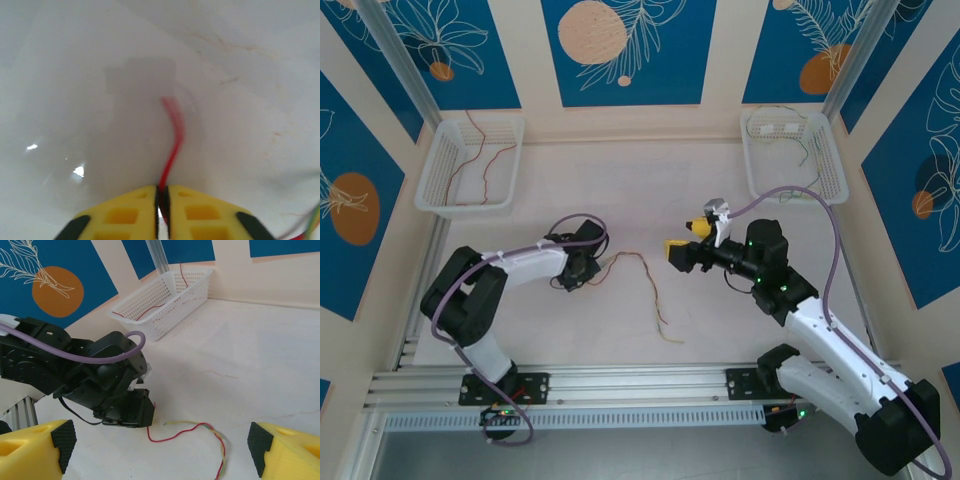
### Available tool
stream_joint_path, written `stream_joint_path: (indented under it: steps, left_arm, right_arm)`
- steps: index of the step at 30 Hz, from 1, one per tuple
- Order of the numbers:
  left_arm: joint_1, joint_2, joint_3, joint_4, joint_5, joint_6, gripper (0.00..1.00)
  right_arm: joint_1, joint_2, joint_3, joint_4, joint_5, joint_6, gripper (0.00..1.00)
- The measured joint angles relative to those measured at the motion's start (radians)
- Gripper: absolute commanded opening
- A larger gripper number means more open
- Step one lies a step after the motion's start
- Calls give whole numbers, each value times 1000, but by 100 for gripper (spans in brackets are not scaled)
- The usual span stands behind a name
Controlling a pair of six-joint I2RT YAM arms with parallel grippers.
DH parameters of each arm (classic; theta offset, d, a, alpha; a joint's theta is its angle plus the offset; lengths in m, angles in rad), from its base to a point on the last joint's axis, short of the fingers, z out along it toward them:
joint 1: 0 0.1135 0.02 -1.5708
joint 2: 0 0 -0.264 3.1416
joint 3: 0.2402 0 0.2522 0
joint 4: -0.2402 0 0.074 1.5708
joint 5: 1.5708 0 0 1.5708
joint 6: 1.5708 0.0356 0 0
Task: Untangle the cables
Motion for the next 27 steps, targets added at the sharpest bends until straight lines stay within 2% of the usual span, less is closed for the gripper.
stream_joint_path:
  steps: [10, 14, 17, 23, 27]
  left_arm:
    - [19, -10, 15, -4, 30, 130, 0]
    - [36, -21, 5, 138, 29, 187, 0]
    - [41, -72, -2, 210, 30, 230, 0]
    - [41, -241, -13, 283, 29, 296, 0]
    - [41, -284, -8, 292, 30, 328, 0]
  right_arm:
    - [0, 19, -6, -13, 12, 2, 94]
    - [10, 118, -5, -9, -31, 4, 92]
    - [65, 229, 10, -14, -44, -18, 91]
    - [240, 389, 45, 32, -11, -130, 92]
    - [269, 475, 61, 91, 13, -180, 92]
